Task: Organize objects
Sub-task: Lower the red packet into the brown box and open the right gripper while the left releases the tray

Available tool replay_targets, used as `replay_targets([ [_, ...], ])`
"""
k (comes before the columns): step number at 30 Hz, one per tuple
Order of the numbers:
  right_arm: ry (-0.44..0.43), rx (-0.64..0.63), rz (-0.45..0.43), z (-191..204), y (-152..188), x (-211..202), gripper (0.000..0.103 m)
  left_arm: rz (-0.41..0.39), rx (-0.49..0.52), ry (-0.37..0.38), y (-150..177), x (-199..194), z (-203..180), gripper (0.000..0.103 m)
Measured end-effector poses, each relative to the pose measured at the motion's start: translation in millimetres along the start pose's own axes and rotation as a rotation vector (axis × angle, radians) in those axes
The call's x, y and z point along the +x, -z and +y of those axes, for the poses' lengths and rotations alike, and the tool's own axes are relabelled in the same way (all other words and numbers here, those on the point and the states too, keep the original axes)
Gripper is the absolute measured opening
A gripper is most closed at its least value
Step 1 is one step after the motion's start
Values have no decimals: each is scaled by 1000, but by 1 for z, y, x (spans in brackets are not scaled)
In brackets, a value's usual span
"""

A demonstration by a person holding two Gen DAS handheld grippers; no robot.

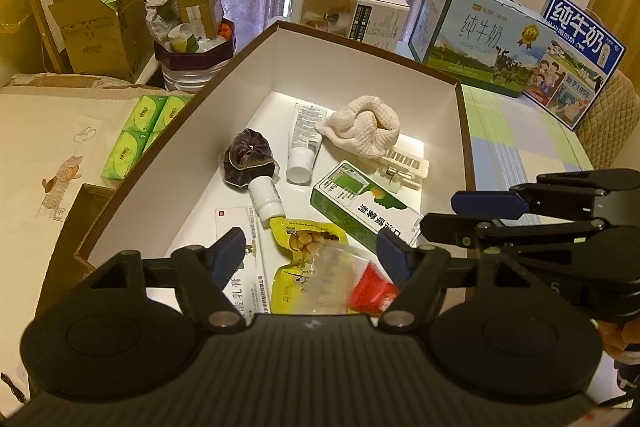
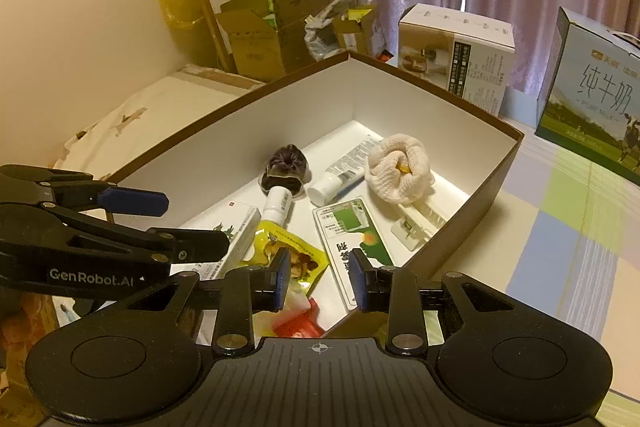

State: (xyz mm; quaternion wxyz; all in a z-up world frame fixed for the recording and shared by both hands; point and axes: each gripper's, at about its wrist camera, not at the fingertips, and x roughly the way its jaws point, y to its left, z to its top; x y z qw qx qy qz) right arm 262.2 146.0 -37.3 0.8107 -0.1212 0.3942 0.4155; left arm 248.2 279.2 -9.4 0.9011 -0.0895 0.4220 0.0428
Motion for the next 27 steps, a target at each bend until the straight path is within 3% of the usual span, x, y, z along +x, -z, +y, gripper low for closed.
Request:
replay_targets([
  [27,6,3,-8,6,4,-8,30,-17,-6,-19,0,-10,13,73],
])
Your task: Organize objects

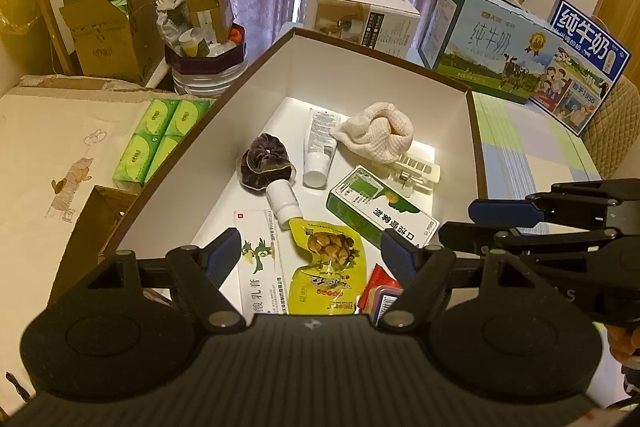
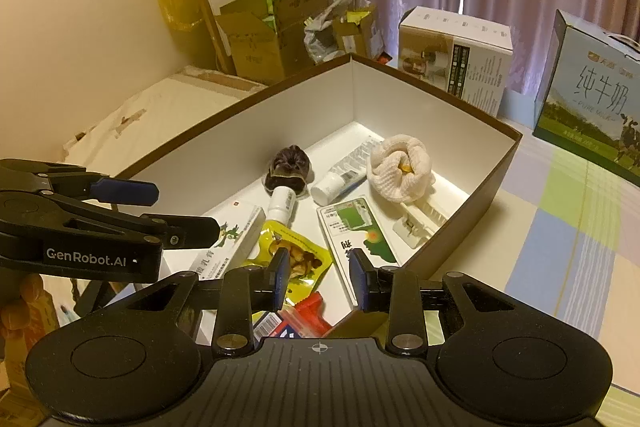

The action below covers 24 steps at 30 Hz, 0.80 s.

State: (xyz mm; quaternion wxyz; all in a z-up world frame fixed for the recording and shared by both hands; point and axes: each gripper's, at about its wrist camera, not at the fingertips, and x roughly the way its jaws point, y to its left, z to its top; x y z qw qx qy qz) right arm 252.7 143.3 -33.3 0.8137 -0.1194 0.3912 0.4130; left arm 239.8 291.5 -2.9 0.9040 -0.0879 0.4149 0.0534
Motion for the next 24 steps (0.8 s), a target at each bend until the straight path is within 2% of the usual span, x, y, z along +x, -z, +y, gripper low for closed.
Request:
replay_targets([
  [8,-31,17,-41,-1,10,-23,32,-33,5,-26,6,-19,-11,79],
  [15,-48,32,-90,-5,31,-58,53,-68,-3,-48,17,-44,-27,84],
  [24,-35,49,-123,-25,76,-117,60,-93,-6,-53,49,-74,-69,93],
])
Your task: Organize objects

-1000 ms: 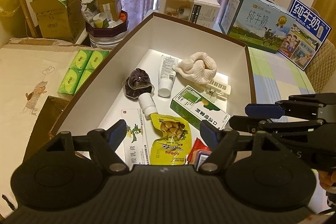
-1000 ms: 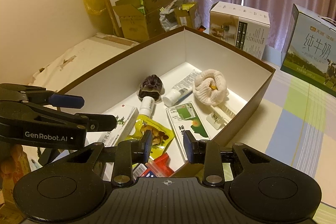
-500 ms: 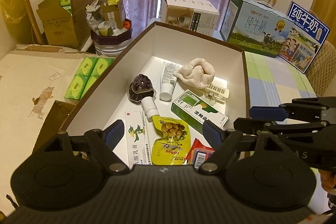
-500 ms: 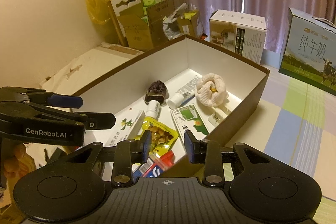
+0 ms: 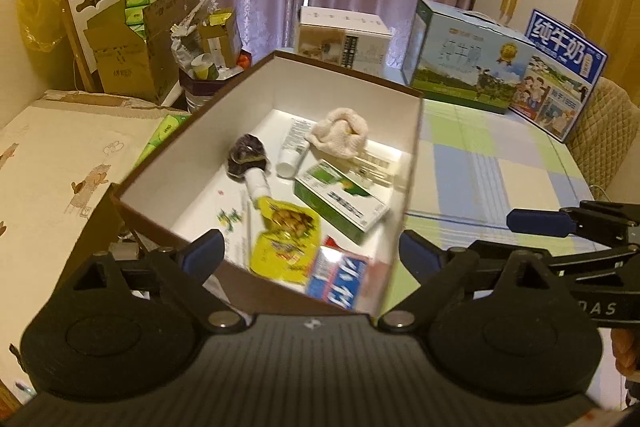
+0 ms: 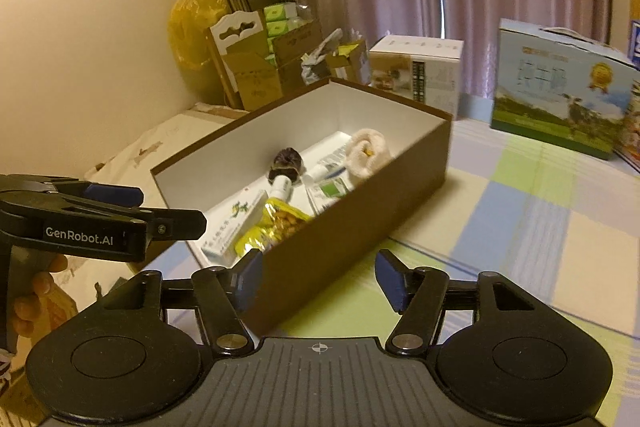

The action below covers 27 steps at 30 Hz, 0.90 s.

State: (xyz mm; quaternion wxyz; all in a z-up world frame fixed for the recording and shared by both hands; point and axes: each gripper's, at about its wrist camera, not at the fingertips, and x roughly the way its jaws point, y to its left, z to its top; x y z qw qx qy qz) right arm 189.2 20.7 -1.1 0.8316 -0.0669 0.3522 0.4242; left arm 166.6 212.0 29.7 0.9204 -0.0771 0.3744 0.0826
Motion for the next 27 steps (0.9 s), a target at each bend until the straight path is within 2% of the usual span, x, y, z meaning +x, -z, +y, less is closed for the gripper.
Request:
replay_targets([
  [5,18,21,-10,-16,24,-39,63,-22,22,-19,18,-21,-32,102],
  [15,76,70,10,-55,69,-105,67,-50,50,-38,58,-57,-97,102],
  [18,95,84,20,-66,82,-123,67,-38,46,-6,70,-66,-112,102],
  [27,117,107,36,-83,114,-167,68,22,48,20,108,-82,-157,102],
])
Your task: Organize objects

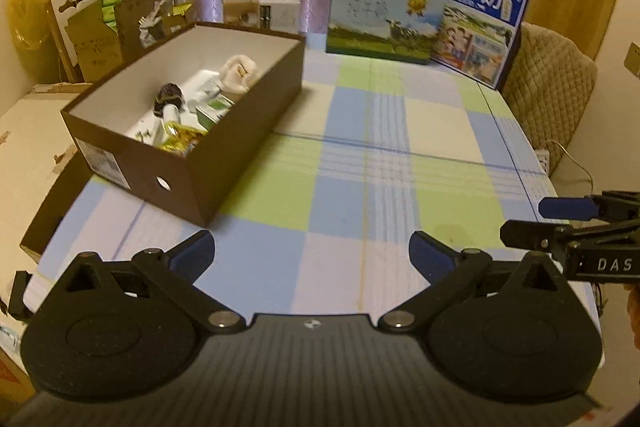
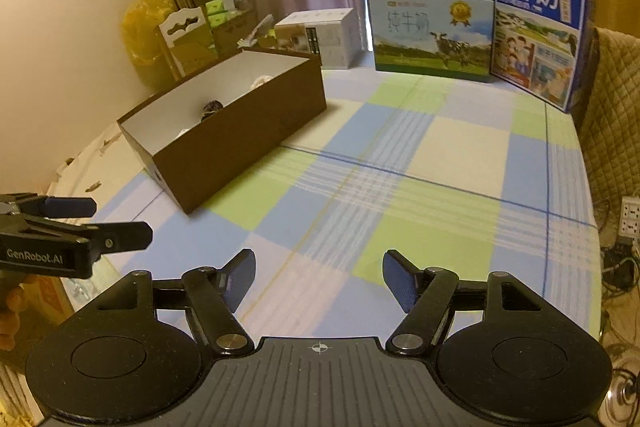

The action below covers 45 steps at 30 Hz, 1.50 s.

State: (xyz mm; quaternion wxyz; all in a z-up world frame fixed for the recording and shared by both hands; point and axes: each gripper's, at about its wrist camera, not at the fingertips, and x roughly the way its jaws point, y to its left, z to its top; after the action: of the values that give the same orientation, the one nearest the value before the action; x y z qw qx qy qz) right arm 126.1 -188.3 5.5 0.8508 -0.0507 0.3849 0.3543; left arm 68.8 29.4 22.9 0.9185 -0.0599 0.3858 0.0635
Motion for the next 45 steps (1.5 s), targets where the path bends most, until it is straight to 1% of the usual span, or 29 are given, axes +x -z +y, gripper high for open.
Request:
replay_targets([
  [5,-15,2,5,-5,12,-13,68,18,-2,14,13,-6,-14,102],
  [11,-15,10,6,-7,22,-24,68,31,13,12,24,-10,-29,102],
  [19,-4,23,10,-13,29,-32,68,40,24,10,29,-9,-38,102],
  [31,9,36,18,-14,34,-34,68,45,40,16,29,-7,-40,102],
  [45,2,43,23,-10,37,-32,68,40,41,24,30,-8,-38,102],
])
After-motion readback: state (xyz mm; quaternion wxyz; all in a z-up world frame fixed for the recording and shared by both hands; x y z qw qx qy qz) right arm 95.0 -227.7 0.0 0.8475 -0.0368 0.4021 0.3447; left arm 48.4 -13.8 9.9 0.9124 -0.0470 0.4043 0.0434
